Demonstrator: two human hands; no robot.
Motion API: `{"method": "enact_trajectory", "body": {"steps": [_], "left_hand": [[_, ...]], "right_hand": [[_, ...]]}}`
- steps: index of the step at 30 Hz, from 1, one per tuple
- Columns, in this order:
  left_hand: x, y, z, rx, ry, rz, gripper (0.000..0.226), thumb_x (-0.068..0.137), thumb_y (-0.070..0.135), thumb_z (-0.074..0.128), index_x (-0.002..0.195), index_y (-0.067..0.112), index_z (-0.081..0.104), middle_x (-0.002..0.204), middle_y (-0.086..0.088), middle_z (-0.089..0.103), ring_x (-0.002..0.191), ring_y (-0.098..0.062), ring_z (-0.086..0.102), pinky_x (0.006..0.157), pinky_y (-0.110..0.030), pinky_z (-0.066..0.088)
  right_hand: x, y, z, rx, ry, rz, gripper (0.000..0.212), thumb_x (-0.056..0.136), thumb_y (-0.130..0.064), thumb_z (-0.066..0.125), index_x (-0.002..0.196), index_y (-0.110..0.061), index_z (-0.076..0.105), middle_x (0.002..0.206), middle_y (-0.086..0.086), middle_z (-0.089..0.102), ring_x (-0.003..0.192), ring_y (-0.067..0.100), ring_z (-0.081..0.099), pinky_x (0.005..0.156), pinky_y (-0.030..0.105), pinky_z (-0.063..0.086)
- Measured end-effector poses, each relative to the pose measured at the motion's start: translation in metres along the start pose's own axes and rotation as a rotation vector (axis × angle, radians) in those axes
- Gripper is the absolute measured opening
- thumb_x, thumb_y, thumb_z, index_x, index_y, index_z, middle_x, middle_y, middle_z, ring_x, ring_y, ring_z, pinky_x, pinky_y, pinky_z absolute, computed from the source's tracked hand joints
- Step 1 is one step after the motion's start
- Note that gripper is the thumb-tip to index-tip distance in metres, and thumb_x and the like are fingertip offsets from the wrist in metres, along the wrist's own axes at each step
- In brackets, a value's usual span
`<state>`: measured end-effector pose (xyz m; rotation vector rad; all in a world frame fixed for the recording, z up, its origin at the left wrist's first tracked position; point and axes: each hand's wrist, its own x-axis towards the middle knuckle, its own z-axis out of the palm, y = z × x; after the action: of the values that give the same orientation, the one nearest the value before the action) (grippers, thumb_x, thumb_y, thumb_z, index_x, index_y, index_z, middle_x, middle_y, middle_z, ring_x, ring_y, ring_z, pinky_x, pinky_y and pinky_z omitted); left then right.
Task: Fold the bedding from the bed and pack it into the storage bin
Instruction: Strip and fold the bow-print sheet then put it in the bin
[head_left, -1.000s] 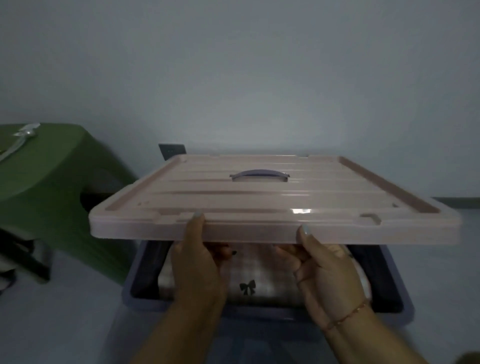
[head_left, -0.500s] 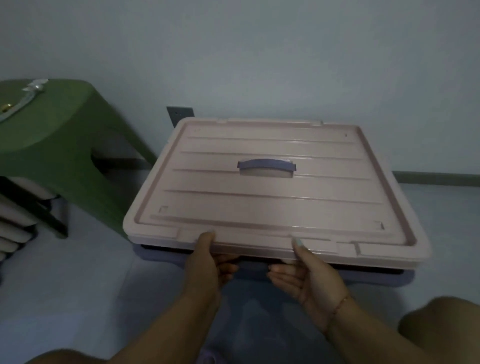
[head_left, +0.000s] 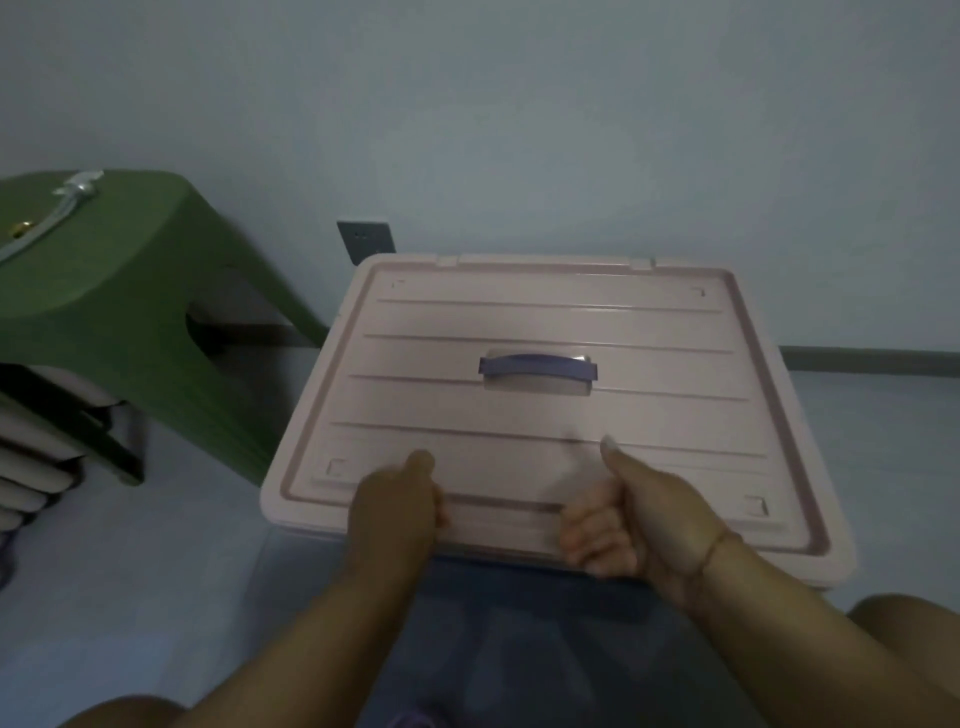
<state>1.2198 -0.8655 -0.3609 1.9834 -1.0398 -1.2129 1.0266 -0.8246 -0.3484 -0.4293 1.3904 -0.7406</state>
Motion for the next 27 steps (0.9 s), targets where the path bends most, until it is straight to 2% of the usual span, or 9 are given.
{"method": "enact_trajectory", "body": {"steps": [4,6,8,11,13,15,18,24,27], "left_hand": [[0.042,0.024,0.009,0.266,0.125,0.423,0.029,0.091,0.025,0.047,0.073,0.006,0.058,0.071,-0.006,0.06,0.071,-0.025,0.057,0.073,-0.041,0.049],[0.066,0.029,0.015,0.411,0.145,0.57,0.025,0.092,0.027,0.048,0.097,0.009,0.065,0.096,-0.006,0.065,0.092,-0.023,0.06,0.085,-0.04,0.05],[0.09,0.03,0.017,0.598,0.148,0.587,0.046,0.094,0.036,0.045,0.133,0.012,0.049,0.137,-0.01,0.05,0.127,-0.027,0.044,0.109,-0.043,0.034],[0.119,0.032,0.011,0.931,0.186,0.555,0.061,0.096,0.049,0.034,0.148,0.017,0.025,0.158,-0.013,0.016,0.146,-0.031,0.012,0.118,-0.052,0.008],[0.135,0.032,0.003,1.037,0.212,0.525,0.067,0.095,0.056,0.027,0.151,0.02,0.017,0.16,-0.013,0.006,0.147,-0.033,0.0,0.116,-0.055,0.001],[0.149,0.029,-0.007,1.051,0.226,0.457,0.073,0.091,0.065,0.023,0.151,0.023,0.015,0.16,-0.014,0.003,0.146,-0.037,-0.003,0.115,-0.058,-0.002],[0.162,0.018,-0.014,1.092,0.208,0.321,0.086,0.084,0.077,0.013,0.151,0.024,0.01,0.16,-0.013,0.001,0.144,-0.044,0.004,0.114,-0.062,0.001],[0.161,0.017,-0.011,1.065,0.215,0.288,0.09,0.083,0.078,0.013,0.151,0.02,0.007,0.16,-0.008,0.002,0.137,-0.045,0.02,0.109,-0.057,0.023],[0.163,0.019,-0.014,1.038,0.207,0.276,0.091,0.085,0.075,0.015,0.152,0.015,-0.001,0.161,-0.007,0.003,0.137,-0.043,0.023,0.108,-0.053,0.026]], "right_hand": [[0.035,-0.036,0.001,-0.003,0.15,-0.287,0.058,0.098,-0.044,0.038,0.07,0.0,0.063,0.059,0.017,0.064,0.052,0.028,0.062,0.046,0.026,0.053],[0.062,-0.05,-0.011,-0.119,0.319,-0.475,0.051,0.094,-0.045,0.045,0.064,-0.01,0.065,0.064,0.013,0.065,0.065,0.033,0.062,0.061,0.035,0.054],[0.078,-0.062,-0.027,-0.353,0.511,-0.623,0.047,0.089,-0.048,0.048,0.072,-0.009,0.067,0.078,0.013,0.068,0.082,0.034,0.064,0.078,0.039,0.051],[0.088,-0.075,-0.058,-0.663,0.744,-0.7,0.035,0.096,-0.03,0.047,0.108,-0.001,0.063,0.108,0.014,0.064,0.106,0.03,0.057,0.087,0.03,0.041],[0.099,-0.079,-0.086,-0.885,0.895,-0.648,0.044,0.095,-0.032,0.046,0.131,-0.006,0.051,0.135,0.015,0.052,0.125,0.031,0.046,0.105,0.035,0.034],[0.108,-0.074,-0.116,-1.109,0.982,-0.42,0.053,0.094,-0.04,0.042,0.142,-0.017,0.037,0.149,0.009,0.036,0.136,0.029,0.033,0.112,0.044,0.025],[0.113,-0.059,-0.143,-1.075,0.909,-0.2,0.052,0.097,-0.048,0.029,0.145,-0.03,0.025,0.157,0.001,0.014,0.144,0.029,0.016,0.113,0.053,0.02],[0.118,-0.053,-0.151,-1.076,0.919,-0.307,0.051,0.099,-0.041,0.028,0.148,-0.028,0.02,0.157,0.006,0.013,0.133,0.04,0.031,0.108,0.048,0.029],[0.122,-0.062,-0.156,-0.85,0.939,-0.257,0.064,0.098,-0.036,0.036,0.151,-0.016,0.007,0.155,0.011,0.022,0.134,0.039,0.035,0.111,0.047,0.028]]}}
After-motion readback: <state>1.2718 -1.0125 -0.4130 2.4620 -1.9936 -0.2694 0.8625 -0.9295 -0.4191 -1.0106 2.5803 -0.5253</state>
